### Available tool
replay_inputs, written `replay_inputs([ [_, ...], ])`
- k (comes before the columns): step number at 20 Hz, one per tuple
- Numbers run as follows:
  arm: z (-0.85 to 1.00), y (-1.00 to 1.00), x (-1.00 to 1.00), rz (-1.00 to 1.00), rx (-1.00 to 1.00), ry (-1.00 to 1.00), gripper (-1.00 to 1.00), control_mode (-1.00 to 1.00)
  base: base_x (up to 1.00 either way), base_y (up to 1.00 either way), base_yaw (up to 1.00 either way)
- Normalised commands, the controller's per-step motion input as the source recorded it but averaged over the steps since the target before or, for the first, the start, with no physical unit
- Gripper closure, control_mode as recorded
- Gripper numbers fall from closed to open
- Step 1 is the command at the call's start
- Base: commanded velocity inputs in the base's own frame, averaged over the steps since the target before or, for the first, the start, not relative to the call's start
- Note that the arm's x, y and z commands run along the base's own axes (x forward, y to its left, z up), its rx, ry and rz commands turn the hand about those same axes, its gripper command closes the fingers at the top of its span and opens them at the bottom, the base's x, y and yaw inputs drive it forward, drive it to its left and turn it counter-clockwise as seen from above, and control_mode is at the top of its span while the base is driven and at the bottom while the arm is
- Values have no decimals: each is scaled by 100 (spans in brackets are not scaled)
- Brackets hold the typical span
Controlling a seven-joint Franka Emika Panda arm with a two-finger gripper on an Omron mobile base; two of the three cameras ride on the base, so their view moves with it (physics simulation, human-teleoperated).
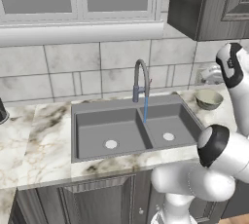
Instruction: Rinse each bowl for a few seconds and place them down in the sink or on the counter.
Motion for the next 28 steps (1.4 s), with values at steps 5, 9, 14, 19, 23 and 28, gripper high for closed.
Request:
replay_inputs([
  [5, 8, -6, -32, -1, -9, 13, -100, -100, 0, 0, 0],
  [9, -8, 0, -45, 1, -12, 3, -100, -100, 0, 0, 0],
  [14, -13, 0, -30, 6, -16, 0, -100, -100, 0, 0, 0],
  [19, -20, 8, -14, 10, -21, -2, -100, -100, 0, 0, 0],
  [23, -9, 5, -5, 12, -20, -4, -100, -100, 0, 0, 0],
  [28, -1, 4, 0, 12, -17, -5, -100, -100, 0, 0, 0],
])
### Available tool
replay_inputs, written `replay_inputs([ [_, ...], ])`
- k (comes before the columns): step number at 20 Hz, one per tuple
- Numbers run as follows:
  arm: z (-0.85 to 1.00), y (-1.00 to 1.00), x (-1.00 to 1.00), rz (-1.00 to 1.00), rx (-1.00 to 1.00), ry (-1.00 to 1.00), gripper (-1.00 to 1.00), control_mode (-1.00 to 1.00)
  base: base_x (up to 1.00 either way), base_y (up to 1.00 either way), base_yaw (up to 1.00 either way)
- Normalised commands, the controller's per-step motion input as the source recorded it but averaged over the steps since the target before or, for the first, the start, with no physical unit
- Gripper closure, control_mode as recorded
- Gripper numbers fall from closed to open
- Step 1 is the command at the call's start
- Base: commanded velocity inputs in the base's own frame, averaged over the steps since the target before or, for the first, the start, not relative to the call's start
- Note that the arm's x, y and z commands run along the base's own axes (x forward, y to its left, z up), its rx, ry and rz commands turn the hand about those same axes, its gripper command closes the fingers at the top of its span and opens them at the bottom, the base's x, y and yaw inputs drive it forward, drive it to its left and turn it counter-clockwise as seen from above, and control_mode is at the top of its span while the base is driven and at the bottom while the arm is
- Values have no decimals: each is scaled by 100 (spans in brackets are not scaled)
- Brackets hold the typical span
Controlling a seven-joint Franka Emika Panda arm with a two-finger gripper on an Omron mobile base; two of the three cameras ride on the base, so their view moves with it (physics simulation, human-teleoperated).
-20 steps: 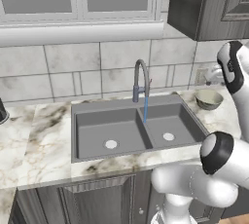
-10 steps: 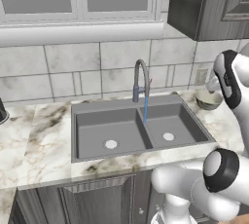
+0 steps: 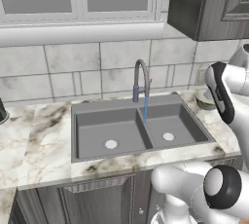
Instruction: Rinse each bowl for a few seconds and place them down in the sink or on the counter.
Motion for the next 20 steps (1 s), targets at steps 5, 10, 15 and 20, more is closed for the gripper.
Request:
replay_inputs([
  [5, -11, 0, 1, 8, -14, 0, -100, -100, 0, 0, 0],
  [10, -20, 3, 13, 2, -13, 0, -100, -100, 0, 0, 0],
  [15, -4, 0, 11, 0, -7, 0, -100, -100, 0, 0, 0],
  [20, -11, 0, 29, 0, -3, 0, -100, -100, 0, 0, 0],
])
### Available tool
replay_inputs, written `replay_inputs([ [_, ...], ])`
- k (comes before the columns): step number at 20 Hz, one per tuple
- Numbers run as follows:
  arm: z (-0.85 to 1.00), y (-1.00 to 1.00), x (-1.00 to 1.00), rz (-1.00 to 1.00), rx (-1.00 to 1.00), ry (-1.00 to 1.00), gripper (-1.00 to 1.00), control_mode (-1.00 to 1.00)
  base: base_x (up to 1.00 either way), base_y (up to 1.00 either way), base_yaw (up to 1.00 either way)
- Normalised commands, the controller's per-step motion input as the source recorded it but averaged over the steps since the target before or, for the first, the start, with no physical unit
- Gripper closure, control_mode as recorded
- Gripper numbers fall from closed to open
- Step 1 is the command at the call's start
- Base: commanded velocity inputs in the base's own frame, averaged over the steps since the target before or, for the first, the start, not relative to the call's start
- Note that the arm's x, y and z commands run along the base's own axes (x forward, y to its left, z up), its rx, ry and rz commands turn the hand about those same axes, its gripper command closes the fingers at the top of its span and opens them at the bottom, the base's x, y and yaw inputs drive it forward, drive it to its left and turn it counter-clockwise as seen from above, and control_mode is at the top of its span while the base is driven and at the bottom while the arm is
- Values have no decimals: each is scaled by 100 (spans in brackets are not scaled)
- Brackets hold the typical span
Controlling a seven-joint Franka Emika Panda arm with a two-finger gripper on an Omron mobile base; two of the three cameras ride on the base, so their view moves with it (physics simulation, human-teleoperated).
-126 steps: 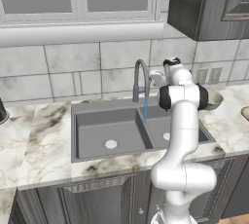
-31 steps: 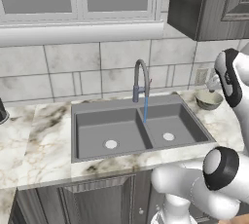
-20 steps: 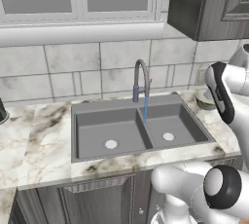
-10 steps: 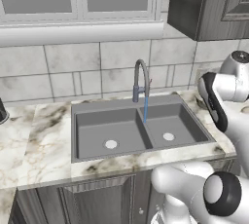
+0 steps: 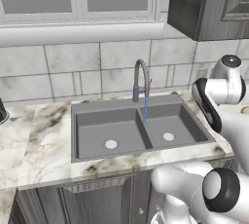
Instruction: Rinse each bowl for a few seconds and place them down in the sink or on the counter.
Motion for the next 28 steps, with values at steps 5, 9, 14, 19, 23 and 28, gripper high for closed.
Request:
replay_inputs([
  [5, -14, 0, 32, 0, -4, 0, -100, -100, 0, 0, 0],
  [9, -11, -7, 22, 0, -3, 0, -100, -100, 0, 0, 0],
  [14, -13, -27, 3, -4, 0, 0, -100, -100, 0, 0, 0],
  [19, -13, -14, 18, -3, 0, 0, -100, -100, 0, 0, 0],
  [23, -13, -8, 25, -1, -1, 0, -100, -100, 0, 0, 0],
  [28, -11, -8, 33, 0, -1, 0, -100, -100, 0, 0, 0],
])
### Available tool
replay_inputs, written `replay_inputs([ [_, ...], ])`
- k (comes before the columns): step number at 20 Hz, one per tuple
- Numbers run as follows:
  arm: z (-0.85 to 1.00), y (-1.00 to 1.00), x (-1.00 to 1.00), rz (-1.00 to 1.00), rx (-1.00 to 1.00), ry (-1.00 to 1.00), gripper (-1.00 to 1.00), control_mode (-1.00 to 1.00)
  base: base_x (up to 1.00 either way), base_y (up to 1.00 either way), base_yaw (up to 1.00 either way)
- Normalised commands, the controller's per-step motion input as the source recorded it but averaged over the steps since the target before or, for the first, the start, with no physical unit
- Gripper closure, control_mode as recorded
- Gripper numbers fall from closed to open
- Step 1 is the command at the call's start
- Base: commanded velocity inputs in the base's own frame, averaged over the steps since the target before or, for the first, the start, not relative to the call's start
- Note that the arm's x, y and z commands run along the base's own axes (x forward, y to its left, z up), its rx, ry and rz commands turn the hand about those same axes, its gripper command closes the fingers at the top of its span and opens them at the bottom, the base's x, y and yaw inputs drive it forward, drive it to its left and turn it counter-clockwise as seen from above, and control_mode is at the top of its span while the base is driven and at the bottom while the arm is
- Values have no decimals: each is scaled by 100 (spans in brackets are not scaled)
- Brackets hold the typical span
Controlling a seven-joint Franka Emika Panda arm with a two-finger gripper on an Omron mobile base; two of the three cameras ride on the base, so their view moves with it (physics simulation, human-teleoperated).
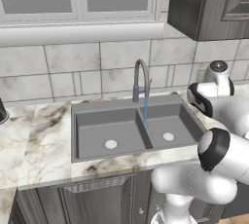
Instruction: Rinse each bowl for a few seconds and place them down in the sink or on the counter.
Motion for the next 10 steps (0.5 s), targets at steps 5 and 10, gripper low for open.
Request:
replay_inputs([
  [5, -12, -13, 28, 0, 0, 0, -100, -100, 0, 0, 0],
  [10, -10, -13, 20, 0, 0, 0, -100, -100, 0, 0, 0],
])
